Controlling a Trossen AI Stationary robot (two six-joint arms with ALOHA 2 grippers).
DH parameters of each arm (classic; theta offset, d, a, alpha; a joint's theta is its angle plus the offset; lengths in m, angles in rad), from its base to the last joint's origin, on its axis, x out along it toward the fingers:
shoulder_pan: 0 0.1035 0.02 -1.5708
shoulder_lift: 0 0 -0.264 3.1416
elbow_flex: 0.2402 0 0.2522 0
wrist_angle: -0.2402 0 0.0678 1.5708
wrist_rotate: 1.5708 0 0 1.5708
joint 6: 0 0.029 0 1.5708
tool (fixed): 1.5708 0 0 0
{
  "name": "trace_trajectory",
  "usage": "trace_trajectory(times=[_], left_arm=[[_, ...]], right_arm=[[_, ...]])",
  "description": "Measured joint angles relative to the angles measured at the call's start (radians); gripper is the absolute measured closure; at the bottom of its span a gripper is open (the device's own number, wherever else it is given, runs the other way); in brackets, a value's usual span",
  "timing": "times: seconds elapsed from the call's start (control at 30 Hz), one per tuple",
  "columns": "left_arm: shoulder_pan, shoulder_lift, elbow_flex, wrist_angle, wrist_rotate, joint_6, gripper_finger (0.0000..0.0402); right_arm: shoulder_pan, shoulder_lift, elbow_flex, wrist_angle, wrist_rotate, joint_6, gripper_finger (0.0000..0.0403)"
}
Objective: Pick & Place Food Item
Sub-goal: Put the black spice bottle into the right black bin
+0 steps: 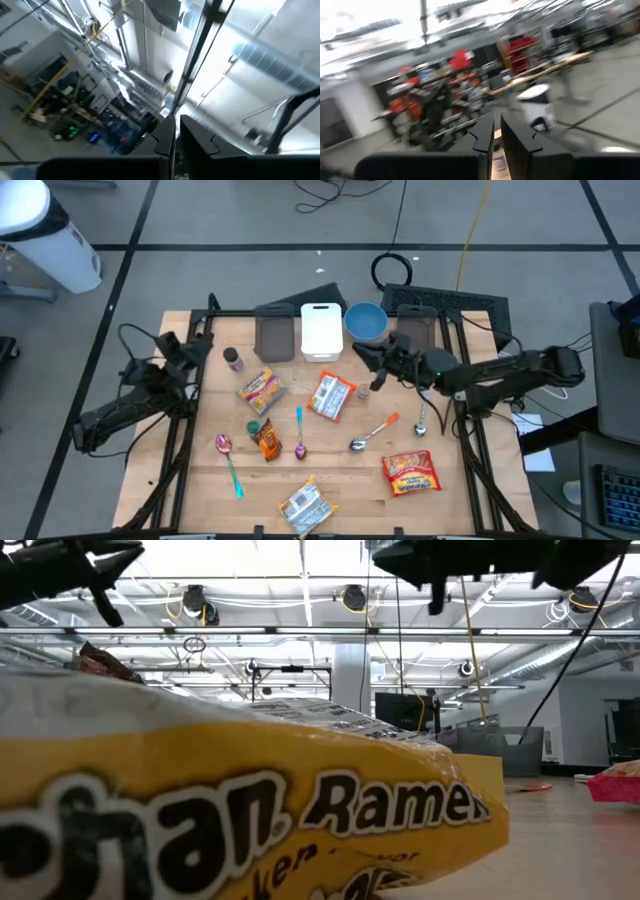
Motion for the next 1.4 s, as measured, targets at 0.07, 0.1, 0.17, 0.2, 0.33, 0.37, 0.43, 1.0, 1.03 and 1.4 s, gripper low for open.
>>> trace_trajectory(times=[0.07, 0.1, 0.17, 0.2, 0.33, 0.37, 0.43, 1.0, 1.03, 1.4], left_arm=[[0.0, 0.0, 0.0, 0.008, 0.011, -0.018, 0.0369], [0.0, 0.001, 0.0, 0.008, 0.022, -0.021, 0.0369], [0.0, 0.012, 0.008, -0.001, 0.023, -0.021, 0.0369], [0.001, 0.02, 0.018, -0.01, 0.021, -0.012, 0.0369], [0.001, 0.073, 0.122, -0.153, 0.018, 0.1, 0.0369], [0.001, 0.091, 0.165, -0.228, 0.019, 0.139, 0.0369], [0.001, 0.135, 0.272, -0.406, 0.02, 0.237, 0.0369], [0.001, 0.457, 0.941, -1.202, -0.473, 0.553, 0.0369], [0.001, 0.457, 0.941, -1.158, -0.473, 0.564, 0.0369], [0.001, 0.464, 0.941, -1.156, -0.534, 0.599, 0.0359]], right_arm=[[-0.021, 0.03, 0.04, -0.046, -0.08, 0.037, 0.0368], [-0.029, 0.047, 0.063, -0.072, -0.111, 0.055, 0.0366], [-0.042, 0.083, 0.113, -0.113, -0.154, 0.079, 0.036], [-0.047, 0.099, 0.134, -0.117, -0.172, 0.082, 0.0358], [-0.06, 0.151, 0.205, -0.113, -0.202, 0.082, 0.0349], [-0.064, 0.157, 0.215, -0.114, -0.204, 0.082, 0.0347], [-0.072, 0.168, 0.236, -0.115, -0.203, 0.082, 0.0343], [-0.105, 0.17, 0.258, -0.079, -0.222, 0.127, 0.034], [-0.105, 0.17, 0.259, -0.079, -0.222, 0.119, 0.034], [-0.112, 0.169, 0.258, -0.092, -0.221, 0.118, 0.0339]])
